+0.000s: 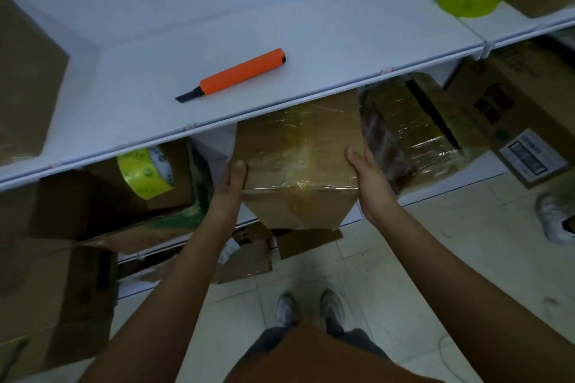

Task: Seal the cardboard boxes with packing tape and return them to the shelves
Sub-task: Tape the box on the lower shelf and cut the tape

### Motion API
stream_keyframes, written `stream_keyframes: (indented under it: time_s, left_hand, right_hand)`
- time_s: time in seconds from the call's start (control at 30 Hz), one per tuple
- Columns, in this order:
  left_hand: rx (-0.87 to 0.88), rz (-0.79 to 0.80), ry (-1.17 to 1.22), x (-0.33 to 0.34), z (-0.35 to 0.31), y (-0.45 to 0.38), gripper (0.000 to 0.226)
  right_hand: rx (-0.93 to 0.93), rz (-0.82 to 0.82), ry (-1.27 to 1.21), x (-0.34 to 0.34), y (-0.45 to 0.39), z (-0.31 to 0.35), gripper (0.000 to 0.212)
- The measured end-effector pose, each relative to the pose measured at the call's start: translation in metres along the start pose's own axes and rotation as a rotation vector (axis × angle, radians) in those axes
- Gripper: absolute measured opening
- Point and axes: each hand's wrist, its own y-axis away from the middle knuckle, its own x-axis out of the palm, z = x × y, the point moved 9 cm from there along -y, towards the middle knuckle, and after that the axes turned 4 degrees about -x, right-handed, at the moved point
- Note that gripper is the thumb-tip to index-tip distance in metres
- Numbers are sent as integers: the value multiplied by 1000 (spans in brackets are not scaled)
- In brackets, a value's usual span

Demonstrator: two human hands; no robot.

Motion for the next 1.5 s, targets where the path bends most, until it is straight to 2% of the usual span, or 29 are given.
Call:
stream_keyframes:
  time_s: [0.07, 0.13, 0.23, 0.27, 0.33, 0.37, 0.47, 0.57, 0.63, 0.7, 0.8, 0.9, 0.93, 1.0, 1.03, 1.1, 1.17, 1.27, 1.4, 1.5]
  left_hand:
    - [24, 7, -52, 3, 1, 9, 46]
    - [23, 31, -41, 3, 4, 17, 42]
    - [-80, 135, 135, 3, 21, 23, 28]
    - [-117, 168, 185, 3, 26, 27, 30]
    - [-178, 214, 244, 4, 30, 32, 48]
    - [-184, 215, 231, 5, 28, 37, 55]
    - [-110, 176, 101, 4, 19, 45, 66]
    - [-35, 158, -168, -11, 26, 53, 82]
    - [-16, 196, -179, -19, 34, 61, 72]
    - [12, 240, -140, -23, 38, 69, 54]
    - [-31, 252, -100, -24, 44, 73, 56]
    - [-60, 210, -112, -32, 44, 73, 61]
    - [-52, 213, -106, -34, 44, 73, 66]
    - [-3, 243, -127, -36, 42, 77, 70]
    - [23, 263, -155, -35, 42, 79, 62]
    - [57, 277, -154, -36, 45, 82, 43]
    - [56, 285, -96, -35, 50, 85, 38]
    - [31, 300, -50, -31, 46, 92, 47]
    - [108, 312, -48, -15, 11, 100, 25]
    - [204, 374, -109, 7, -21, 114, 27]
  right_hand:
    - [-3, 52, -30, -2, 5, -3, 63]
    - [-23, 74, -33, -7, 11, -5, 59]
    - [-41, 45, -56, -18, 20, -6, 54]
    - [-44, 26, -43, -21, 25, -5, 55]
    - [-72, -23, 51, -26, 40, -3, 53]
    - [-85, -54, 117, -27, 48, -5, 53]
    - [-140, -92, 334, -29, 72, -12, 80]
    - [-93, -109, 333, -31, 94, -38, 69]
    - [-75, -151, 284, -31, 112, -49, 61]
    - [-57, -204, 272, -30, 127, -56, 68]
    - [-56, -263, 292, -27, 145, -60, 78]
    - [-54, -285, 324, -19, 157, -54, 76]
    - [-61, -256, 349, -13, 160, -52, 73]
    - [-87, -228, 409, -5, 165, -51, 41]
    - [-105, -240, 428, -6, 168, -51, 23]
    - [-169, -260, 449, -6, 172, -48, 13]
    - [-191, -270, 446, -6, 176, -41, 15]
    - [-181, -277, 419, -14, 176, -29, 27]
    - [-223, -284, 377, -29, 184, 4, 79]
    - [-289, -358, 270, -44, 200, 26, 97]
